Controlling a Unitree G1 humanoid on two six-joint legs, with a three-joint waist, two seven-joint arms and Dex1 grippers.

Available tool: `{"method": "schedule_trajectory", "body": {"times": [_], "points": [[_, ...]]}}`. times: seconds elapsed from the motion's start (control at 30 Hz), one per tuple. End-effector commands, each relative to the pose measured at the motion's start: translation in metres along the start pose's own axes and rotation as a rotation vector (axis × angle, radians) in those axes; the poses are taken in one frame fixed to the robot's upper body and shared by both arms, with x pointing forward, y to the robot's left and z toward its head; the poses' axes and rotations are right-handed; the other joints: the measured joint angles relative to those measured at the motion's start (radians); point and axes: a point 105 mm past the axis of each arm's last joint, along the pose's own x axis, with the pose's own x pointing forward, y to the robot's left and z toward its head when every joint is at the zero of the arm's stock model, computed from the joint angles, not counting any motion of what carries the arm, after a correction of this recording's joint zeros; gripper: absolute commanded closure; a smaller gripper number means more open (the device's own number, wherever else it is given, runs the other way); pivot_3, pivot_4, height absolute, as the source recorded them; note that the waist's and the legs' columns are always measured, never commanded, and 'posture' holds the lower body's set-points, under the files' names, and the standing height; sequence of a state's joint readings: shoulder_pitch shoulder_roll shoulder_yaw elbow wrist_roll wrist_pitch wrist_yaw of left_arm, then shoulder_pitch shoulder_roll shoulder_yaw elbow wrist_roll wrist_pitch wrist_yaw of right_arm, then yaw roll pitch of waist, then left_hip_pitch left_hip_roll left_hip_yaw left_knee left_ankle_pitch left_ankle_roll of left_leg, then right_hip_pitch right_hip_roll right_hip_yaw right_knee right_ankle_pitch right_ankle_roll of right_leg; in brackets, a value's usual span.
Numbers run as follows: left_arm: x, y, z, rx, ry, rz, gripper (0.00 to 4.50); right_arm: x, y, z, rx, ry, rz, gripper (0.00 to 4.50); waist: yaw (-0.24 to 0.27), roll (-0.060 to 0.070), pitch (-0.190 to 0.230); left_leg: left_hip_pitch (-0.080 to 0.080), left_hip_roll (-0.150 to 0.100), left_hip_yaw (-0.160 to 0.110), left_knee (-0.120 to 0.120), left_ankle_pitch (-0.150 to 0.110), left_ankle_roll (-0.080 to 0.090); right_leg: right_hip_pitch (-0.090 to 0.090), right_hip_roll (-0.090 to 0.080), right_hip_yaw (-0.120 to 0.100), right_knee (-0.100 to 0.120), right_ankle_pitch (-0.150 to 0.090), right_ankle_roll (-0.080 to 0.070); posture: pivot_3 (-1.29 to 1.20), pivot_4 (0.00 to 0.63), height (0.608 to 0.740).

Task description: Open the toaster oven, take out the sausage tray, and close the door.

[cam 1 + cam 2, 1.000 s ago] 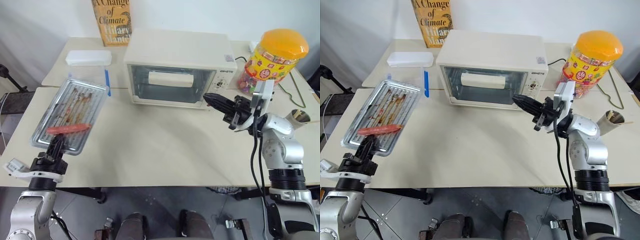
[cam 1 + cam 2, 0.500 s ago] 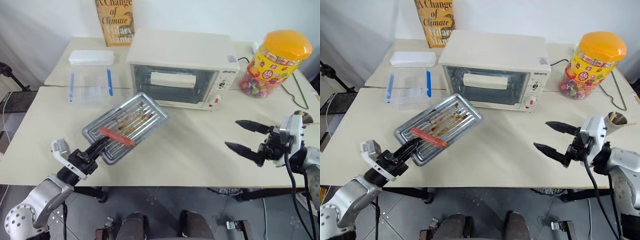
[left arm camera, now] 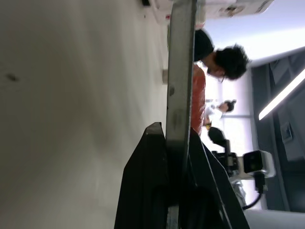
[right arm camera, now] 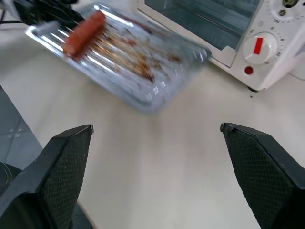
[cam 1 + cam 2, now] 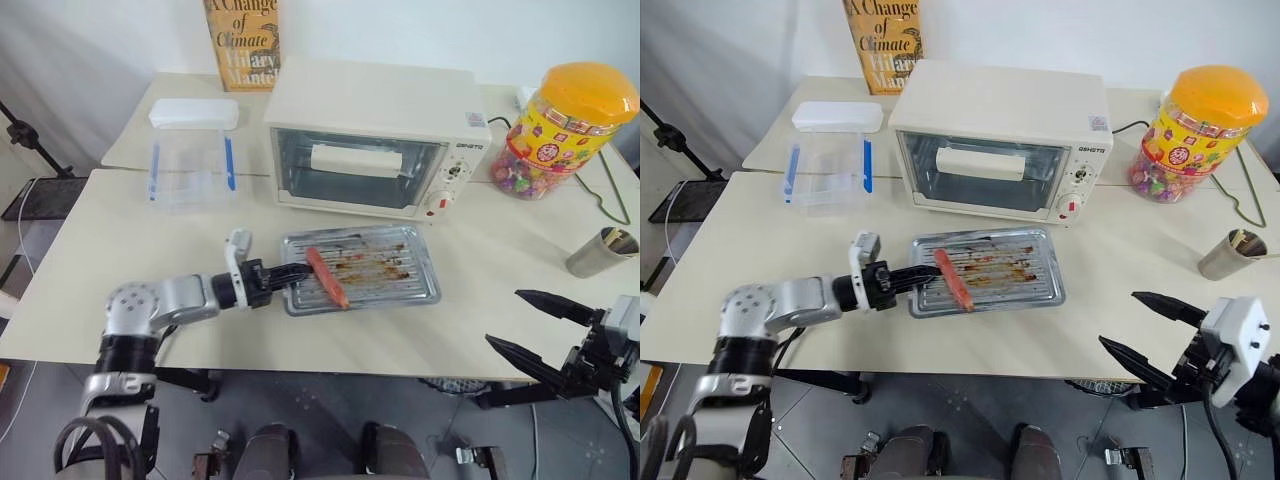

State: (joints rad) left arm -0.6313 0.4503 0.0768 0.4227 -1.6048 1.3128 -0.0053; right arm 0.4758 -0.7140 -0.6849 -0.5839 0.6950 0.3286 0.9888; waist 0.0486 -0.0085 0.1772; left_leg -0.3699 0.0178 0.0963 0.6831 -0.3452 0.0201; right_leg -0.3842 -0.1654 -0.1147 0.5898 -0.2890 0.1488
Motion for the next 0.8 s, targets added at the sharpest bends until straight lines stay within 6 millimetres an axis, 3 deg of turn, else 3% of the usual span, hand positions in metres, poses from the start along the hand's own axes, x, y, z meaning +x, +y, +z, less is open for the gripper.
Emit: {"method": "schedule_trajectory", "body": {"times": [0.03,0.27,0.57,0.77,0.8], "points": [[0.011,0.007,-0.002,0.007,0.044,0.023,4.50,-0.006,0.005,0.010,-0.022,-0.019,-0.031,0.03,-0.001,0.000,0.000,0.000,0.000,0.000,0.000,0.000,0.000,0.000,0.000,0.000,0.000,0.000,0.000,0.00,0.150,0.740],[0.024,0.020,-0.006,0.108,0.092,0.088,4.50,-0.013,0.011,0.009,-0.016,-0.003,-0.055,0.03,0.009,0.003,-0.002,0.004,0.000,-0.001,0.000,0.000,0.000,0.004,0.000,0.000,0.000,0.000,0.000,0.00,0.150,0.740],[0.013,0.006,0.001,0.358,0.084,0.102,2.04,-0.010,0.009,0.005,-0.018,-0.008,-0.037,0.00,0.004,0.003,-0.002,0.000,0.000,-0.001,0.000,0.000,0.000,0.001,-0.001,0.000,-0.001,0.000,0.000,0.00,0.150,0.740],[-0.022,-0.018,0.004,0.668,0.082,0.003,0.33,-0.003,0.008,0.000,-0.019,-0.017,0.001,0.00,-0.021,0.003,-0.002,0.000,0.001,0.000,0.000,0.000,0.000,-0.001,0.000,0.001,0.000,0.000,0.000,0.00,0.150,0.740],[-0.035,-0.017,0.005,0.749,0.096,-0.007,0.02,-0.002,0.008,-0.001,-0.019,-0.019,0.013,0.00,-0.022,0.004,-0.002,0.000,0.002,0.000,-0.001,0.000,-0.001,-0.002,0.000,0.001,0.000,0.000,0.000,0.00,0.150,0.740]]}}
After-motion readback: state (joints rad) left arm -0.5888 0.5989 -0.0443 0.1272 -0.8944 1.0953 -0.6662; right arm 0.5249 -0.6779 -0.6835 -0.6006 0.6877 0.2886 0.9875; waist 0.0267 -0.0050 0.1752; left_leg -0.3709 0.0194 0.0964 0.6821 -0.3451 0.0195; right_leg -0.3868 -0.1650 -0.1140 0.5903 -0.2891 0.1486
